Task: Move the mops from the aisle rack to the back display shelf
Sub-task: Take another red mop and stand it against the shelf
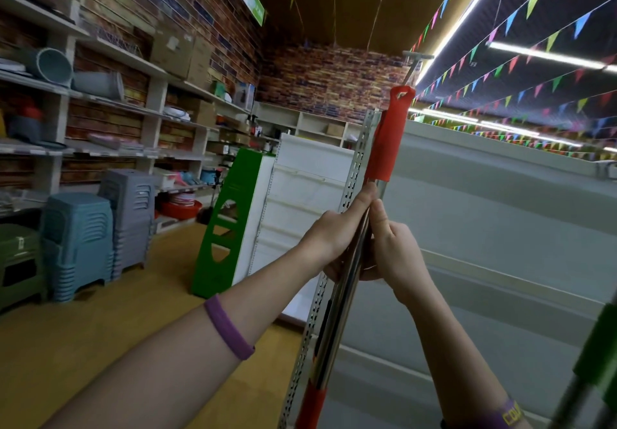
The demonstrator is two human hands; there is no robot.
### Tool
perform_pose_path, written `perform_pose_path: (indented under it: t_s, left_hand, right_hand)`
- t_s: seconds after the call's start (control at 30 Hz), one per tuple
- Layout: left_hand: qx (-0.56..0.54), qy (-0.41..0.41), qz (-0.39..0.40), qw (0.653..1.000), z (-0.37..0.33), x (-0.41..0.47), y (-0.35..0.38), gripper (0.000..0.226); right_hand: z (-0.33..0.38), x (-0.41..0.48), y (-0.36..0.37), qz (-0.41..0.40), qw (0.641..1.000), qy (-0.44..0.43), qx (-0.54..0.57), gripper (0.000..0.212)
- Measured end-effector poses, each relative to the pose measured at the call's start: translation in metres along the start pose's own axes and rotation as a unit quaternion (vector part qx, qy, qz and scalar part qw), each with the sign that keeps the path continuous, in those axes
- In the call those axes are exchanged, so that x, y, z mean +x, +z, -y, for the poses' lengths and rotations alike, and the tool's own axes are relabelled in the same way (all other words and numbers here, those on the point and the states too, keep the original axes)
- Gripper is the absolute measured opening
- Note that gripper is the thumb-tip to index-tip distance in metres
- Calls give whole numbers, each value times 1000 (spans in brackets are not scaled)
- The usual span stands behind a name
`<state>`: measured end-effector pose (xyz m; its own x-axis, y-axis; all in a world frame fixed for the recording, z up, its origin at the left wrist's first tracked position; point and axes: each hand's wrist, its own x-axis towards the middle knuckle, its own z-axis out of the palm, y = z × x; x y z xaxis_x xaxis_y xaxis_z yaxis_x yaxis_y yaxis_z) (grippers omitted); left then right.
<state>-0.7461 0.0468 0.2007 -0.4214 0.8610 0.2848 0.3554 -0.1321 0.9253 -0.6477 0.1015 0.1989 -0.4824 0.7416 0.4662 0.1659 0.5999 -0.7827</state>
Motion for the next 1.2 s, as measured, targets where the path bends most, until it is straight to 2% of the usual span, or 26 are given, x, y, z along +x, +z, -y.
perform_pose_path:
  t_s: [0.13, 0.4, 0.57, 0.77, 1.07, 1.2]
  left_hand:
    - [2, 2, -1, 1000, -3, 10, -1, 106]
    - [13, 15, -20, 1000, 0, 18, -3, 118]
    - [22, 21, -14, 999, 4, 21, -4, 116]
    - [26, 35, -11, 999, 4, 22, -5, 114]
    - [27, 13, -19, 999, 7, 37, 0, 108]
    - [34, -12, -12, 999, 8, 41, 5, 116]
  right_hand:
    - [2, 11, 0, 3, 1000, -9, 1, 79]
    - [-3, 19, 3, 11, 1000, -11, 10, 77]
    - [-12, 23, 8, -2, 999, -44, -6, 90]
    - [-8, 15, 3, 0, 998, -66, 7, 75]
    - [-20, 35, 5, 5, 999, -39, 7, 78]
    - [-25, 40, 4, 18, 999, -5, 30, 75]
